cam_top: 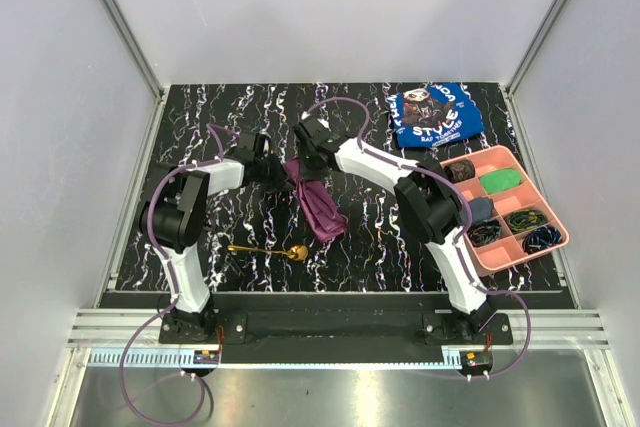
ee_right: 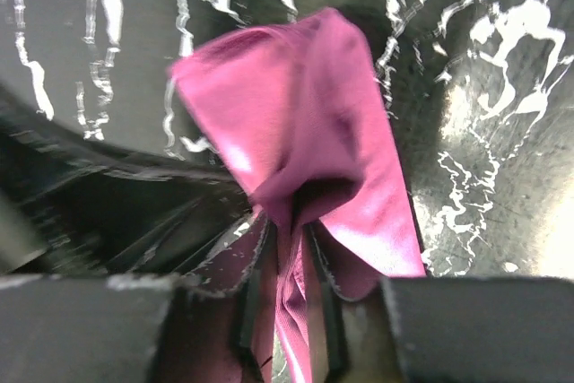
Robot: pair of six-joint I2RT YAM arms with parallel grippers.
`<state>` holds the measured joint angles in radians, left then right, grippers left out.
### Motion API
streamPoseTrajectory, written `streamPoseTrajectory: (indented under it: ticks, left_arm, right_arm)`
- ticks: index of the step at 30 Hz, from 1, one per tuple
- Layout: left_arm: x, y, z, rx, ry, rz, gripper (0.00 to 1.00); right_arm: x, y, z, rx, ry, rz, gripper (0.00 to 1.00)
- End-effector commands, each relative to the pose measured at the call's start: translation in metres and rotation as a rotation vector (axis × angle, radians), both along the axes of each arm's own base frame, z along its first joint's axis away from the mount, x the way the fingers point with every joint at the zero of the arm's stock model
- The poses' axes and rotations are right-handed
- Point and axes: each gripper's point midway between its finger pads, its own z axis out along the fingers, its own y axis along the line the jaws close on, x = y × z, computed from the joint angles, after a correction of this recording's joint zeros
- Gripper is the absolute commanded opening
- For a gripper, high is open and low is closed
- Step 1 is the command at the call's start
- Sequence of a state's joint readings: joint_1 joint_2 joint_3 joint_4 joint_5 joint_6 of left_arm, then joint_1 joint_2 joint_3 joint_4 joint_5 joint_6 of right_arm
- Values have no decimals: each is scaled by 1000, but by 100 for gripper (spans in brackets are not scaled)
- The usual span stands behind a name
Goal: Fold the napkin into a case and place the utensils inside
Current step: Fold the 2/3-rectangle-folded napkin at the center of the board.
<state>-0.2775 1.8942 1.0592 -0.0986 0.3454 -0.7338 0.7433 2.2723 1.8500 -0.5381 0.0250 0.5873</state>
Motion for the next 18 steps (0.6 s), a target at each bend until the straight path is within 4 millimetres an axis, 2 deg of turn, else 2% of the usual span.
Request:
streamPoseTrajectory:
  ticks: [1, 3, 5, 9, 11, 15, 17, 18]
  left_arm:
    - [11, 3, 6, 28, -43, 1, 10]
    - [11, 5, 8, 30, -38, 12, 11]
    - [13, 5, 12, 25, -44, 13, 12]
    - [10, 7, 21, 23, -33, 6, 24]
    - [10, 10, 33, 19, -56, 5, 30]
    - [4, 19, 52, 24, -83, 1, 33]
    - [3, 23, 64, 9, -108, 2, 36]
    - [2, 24, 68, 4, -119, 0, 38]
  right_arm:
    - [4, 4, 22, -95, -97, 71, 28]
    - [2, 7, 25, -79, -91, 95, 31]
    - [-3, 13, 18, -63, -59, 125, 33]
    - [-6, 17, 10, -54, -35, 143, 38]
    - [-6, 16, 12, -60, -45, 161, 40]
    - [-9, 12, 24, -61, -74, 202, 46]
    - [-13, 16, 41, -22, -98, 238, 49]
    - [-16, 15, 41, -16, -96, 249, 50]
